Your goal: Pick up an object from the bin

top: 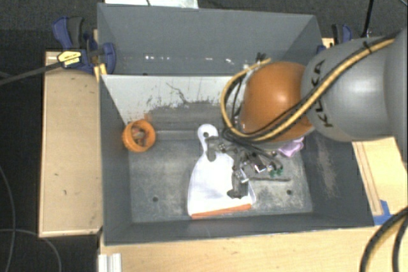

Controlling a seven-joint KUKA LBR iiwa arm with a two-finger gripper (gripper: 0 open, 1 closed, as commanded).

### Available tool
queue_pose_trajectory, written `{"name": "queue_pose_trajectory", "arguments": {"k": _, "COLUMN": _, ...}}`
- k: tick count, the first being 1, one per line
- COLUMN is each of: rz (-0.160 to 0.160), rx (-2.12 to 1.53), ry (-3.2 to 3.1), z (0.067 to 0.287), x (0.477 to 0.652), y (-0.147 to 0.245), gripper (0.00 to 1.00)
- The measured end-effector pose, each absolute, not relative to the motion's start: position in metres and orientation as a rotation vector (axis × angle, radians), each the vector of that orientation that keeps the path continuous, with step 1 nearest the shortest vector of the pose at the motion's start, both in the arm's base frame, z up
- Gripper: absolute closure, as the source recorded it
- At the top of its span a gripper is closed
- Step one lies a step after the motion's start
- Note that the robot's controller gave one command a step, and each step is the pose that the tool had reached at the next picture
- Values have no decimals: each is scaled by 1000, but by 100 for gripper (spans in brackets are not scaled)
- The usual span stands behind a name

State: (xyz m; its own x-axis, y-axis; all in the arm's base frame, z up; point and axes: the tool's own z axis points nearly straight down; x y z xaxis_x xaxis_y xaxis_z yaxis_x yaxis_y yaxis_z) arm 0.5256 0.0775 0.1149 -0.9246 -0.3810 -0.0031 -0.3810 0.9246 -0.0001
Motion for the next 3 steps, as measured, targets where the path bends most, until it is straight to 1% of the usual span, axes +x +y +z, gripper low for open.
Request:
{"name": "queue_pose_trajectory", "arguments": {"k": 1, "rz": 0, "rx": -205, "ry": 3131, "z": 125, "x": 526, "y": 93, "gripper": 0}}
{"name": "queue_pose_trajectory", "arguments": {"k": 2, "rz": 3, "rx": 21, "ry": 3139, "z": 109, "x": 526, "y": 119, "gripper": 0}}
{"name": "queue_pose_trajectory", "arguments": {"k": 3, "rz": 3, "rx": -377, "ry": 3116, "z": 85, "x": 536, "y": 110, "gripper": 0}}
